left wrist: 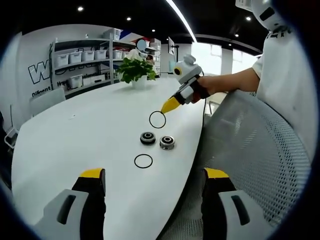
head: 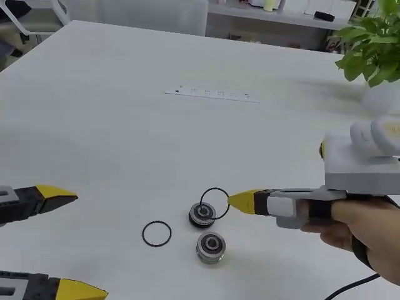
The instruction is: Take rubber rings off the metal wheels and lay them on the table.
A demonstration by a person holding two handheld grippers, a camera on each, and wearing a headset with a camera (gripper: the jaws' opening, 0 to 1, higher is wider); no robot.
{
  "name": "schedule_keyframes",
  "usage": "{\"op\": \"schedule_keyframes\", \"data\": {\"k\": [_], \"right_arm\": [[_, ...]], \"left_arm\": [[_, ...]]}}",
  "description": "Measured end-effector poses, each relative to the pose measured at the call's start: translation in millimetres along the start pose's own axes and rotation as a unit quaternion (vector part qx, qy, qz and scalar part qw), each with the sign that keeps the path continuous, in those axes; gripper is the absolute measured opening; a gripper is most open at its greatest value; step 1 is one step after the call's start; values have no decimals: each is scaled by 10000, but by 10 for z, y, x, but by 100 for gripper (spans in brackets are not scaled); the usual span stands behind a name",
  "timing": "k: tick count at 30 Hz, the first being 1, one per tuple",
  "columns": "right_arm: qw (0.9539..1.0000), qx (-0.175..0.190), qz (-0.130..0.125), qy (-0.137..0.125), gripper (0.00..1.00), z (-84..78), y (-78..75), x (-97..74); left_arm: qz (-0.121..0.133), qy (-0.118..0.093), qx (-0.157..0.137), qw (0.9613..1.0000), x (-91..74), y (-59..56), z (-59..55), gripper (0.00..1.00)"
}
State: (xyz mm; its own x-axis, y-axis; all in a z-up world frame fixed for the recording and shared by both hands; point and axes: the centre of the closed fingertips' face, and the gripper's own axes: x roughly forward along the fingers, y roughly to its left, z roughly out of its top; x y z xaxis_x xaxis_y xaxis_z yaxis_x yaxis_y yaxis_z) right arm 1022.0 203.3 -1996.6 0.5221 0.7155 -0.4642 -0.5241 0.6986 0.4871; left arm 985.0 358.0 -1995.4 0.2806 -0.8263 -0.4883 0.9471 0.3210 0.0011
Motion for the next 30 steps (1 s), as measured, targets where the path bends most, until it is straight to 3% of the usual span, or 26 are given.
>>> {"op": "schedule_keyframes", "data": {"k": [6,14,21,30], "right_arm": [[9999,69,76,-109,0,71,50,34],[9999,43,127,-19,0,93,98,79],[9991,-159,291,246,0,122,241,199],[9944,-567,520,718,0,47,440,508]], "left_arm": [[-14,-14,-30,10000,1,-25,-4,76],[44,-74,-50,9999,-30,-4,12,77],[-13,-61,-24,10000,-23,-42,15,77],[-13,-42,-65,10000,-15,-58,-19,77]]}}
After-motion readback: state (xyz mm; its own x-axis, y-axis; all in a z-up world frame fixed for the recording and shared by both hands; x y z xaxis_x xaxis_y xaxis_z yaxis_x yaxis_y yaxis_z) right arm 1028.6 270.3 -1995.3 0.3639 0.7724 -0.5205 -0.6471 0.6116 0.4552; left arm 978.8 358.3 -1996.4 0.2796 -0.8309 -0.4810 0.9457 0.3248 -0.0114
